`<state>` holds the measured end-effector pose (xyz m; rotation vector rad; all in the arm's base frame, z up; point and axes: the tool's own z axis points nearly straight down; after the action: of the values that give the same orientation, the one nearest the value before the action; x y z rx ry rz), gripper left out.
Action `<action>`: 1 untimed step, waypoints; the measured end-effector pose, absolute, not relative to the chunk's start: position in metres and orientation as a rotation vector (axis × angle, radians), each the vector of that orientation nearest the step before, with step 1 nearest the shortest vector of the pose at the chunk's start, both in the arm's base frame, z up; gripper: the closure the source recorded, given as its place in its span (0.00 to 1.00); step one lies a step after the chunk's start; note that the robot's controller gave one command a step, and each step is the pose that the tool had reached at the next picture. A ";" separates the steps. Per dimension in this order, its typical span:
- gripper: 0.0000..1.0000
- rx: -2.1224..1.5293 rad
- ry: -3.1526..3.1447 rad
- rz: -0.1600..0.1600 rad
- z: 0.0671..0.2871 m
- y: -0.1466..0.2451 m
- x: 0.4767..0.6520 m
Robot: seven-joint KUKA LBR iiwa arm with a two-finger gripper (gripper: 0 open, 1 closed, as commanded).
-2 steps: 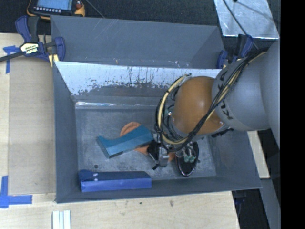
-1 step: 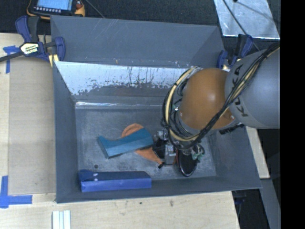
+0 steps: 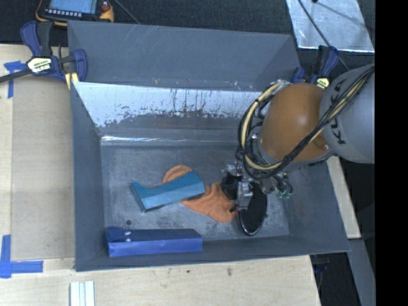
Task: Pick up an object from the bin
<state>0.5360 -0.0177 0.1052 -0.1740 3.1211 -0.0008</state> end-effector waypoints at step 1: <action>1.00 -0.155 3.151 -0.002 0.113 -0.027 0.534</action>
Offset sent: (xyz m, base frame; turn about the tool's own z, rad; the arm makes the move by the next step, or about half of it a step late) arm 0.0391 -0.0465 -0.0352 0.0095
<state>0.5337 -0.0269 0.1128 -0.1551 3.1509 -0.0016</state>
